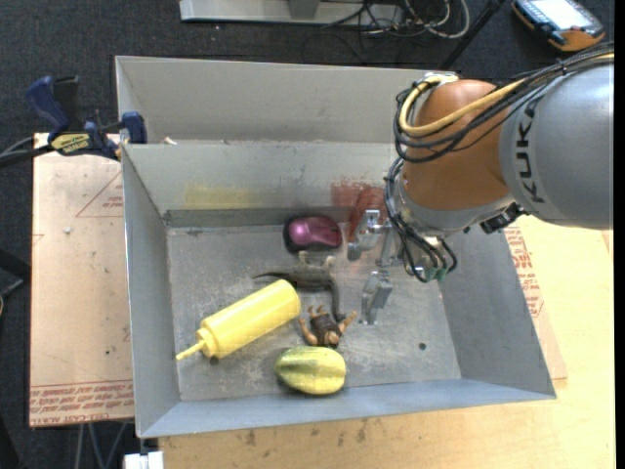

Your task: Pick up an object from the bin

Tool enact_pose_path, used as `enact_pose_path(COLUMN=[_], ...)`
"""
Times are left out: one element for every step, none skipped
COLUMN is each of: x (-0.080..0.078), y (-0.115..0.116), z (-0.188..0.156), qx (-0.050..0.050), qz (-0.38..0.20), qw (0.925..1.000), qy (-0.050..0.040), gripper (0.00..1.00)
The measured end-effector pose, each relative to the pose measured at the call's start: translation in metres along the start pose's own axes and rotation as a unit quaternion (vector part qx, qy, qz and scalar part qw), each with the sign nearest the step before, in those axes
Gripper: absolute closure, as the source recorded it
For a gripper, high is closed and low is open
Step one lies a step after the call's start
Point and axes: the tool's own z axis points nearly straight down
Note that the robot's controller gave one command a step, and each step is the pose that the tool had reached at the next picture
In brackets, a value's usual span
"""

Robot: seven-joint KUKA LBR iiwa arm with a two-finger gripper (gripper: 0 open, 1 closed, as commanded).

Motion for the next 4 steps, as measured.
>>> enact_pose_path(x=[-0.002, -0.007, -0.007, -0.007], y=[0.000, 0.008, 0.014, 0.014], z=[-0.005, 0.037, 0.080, 0.080], qx=[0.000, 0.000, 0.000, 0.000], qz=[0.000, 0.004, 0.012, 0.012], qw=[1.0000, 1.0000, 0.9999, 0.9999], qy=[-0.0040, -0.0082, -0.0049, -0.0048], gripper=[0.00, 0.00, 1.00, 1.00])
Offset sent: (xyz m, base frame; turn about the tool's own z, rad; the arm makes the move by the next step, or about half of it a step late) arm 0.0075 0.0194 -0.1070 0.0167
